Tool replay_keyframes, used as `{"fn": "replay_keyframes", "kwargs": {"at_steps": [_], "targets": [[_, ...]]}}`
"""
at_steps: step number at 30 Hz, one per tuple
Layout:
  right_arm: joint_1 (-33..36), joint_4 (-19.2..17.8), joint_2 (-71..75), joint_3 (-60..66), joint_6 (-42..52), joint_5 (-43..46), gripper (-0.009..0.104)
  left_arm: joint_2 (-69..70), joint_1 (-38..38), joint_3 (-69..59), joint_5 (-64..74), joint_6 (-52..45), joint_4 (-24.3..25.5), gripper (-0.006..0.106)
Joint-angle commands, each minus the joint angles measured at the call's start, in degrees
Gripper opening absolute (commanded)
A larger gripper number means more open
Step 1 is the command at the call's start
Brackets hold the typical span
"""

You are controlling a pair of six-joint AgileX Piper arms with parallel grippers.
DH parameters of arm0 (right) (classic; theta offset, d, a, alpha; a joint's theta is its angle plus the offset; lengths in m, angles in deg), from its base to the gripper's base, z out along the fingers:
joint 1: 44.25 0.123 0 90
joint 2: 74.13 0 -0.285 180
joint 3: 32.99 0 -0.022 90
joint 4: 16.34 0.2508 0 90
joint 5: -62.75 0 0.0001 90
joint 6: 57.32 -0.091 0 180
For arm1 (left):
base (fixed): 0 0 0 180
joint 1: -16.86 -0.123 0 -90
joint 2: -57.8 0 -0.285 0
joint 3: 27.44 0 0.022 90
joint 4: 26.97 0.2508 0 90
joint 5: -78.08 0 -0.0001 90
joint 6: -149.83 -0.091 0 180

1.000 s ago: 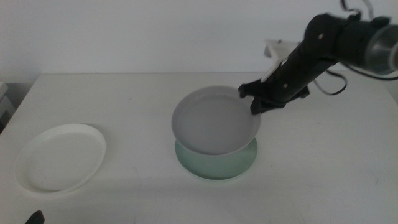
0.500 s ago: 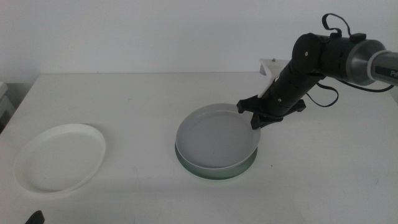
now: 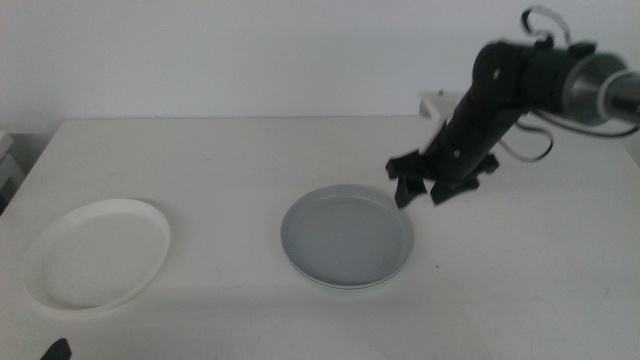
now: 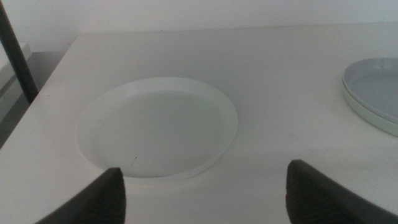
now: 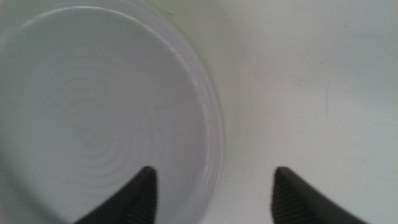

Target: Stack the three bowls on top of each other.

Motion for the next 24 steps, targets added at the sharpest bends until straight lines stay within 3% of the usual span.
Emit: {"fn": "replay_keyframes", "kwargs": {"at_steps": [1, 10, 13, 20, 24], "targets": [[-1.23, -0.46, 6.85, -4.64, 1.3, -3.15, 0.057, 0.78, 0.0, 0.26, -4.57, 0.71, -0.06, 0.086], [-4.47, 1.4, 24.44, -4.34, 9.97, -5.7, 0.061, 0.78, 0.0, 0.26, -4.57, 0.6, -0.06, 0.086], [-4.37, 2.42, 31.89, 1.31, 13.23, -4.26, 0.06, 0.78, 0.0, 0.26, -4.57, 0.6, -0.06, 0.086], [-4.37, 9.99, 49.11, 18.09, 21.37, -1.28, 0.06, 0.78, 0.0, 0.26, -4.57, 0.6, -0.06, 0.086], [-4.37, 10.8, 58.01, 24.44, 22.66, -1.28, 0.06, 0.78, 0.0, 0.26, -4.57, 0.6, -0.06, 0.086]]}}
